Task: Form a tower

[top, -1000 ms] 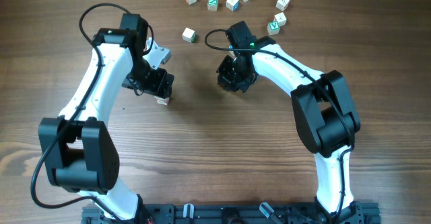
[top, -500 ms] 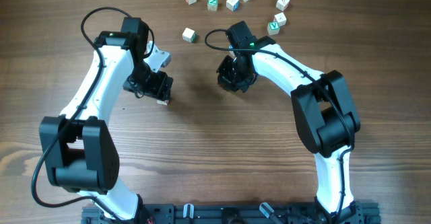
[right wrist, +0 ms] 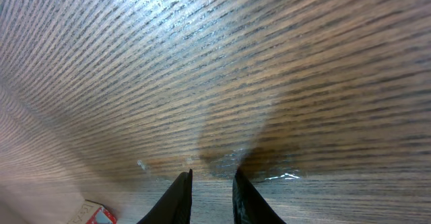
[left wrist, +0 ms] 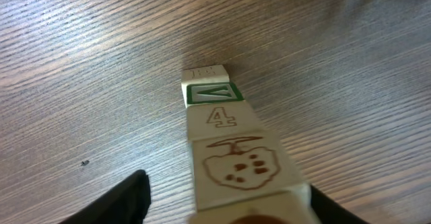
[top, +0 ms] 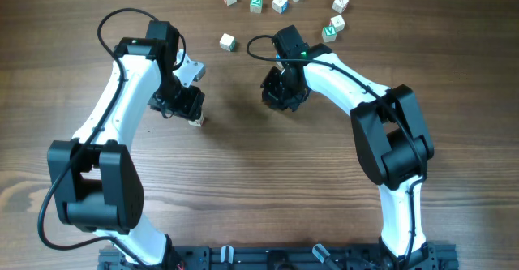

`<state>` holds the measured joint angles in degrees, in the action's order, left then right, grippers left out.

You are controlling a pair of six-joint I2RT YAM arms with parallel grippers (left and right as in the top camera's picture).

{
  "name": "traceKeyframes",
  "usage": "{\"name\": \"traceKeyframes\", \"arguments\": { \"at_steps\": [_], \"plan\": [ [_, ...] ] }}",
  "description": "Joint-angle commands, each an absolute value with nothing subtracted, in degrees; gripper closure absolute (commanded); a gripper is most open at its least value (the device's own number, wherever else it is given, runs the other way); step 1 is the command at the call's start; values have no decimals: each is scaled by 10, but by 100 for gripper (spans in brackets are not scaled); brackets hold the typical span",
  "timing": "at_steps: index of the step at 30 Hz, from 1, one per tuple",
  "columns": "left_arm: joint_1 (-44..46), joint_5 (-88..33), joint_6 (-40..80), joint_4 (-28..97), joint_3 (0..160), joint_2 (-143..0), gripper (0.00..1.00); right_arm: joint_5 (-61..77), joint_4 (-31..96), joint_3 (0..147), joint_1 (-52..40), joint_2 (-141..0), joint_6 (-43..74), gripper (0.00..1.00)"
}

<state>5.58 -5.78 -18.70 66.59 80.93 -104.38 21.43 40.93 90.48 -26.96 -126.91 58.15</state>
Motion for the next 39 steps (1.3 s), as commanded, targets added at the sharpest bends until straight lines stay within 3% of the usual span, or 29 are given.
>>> {"name": "traceKeyframes", "arguments": {
  "at_steps": [1,4,18,39],
  "plan": [
    [58,-53,-189,664,804,-1051,30,158,421,888,-270,-1293,569,77],
    [61,-57,-189,664,805,-1051,25,158,421,888,-270,-1293,570,78],
    [74,-43,-189,665,805,-1051,49,158,421,888,-270,-1293,569,78],
    [74,-43,-189,667,805,-1051,60,150,424,888,-270,-1293,570,78]
  ]
}}
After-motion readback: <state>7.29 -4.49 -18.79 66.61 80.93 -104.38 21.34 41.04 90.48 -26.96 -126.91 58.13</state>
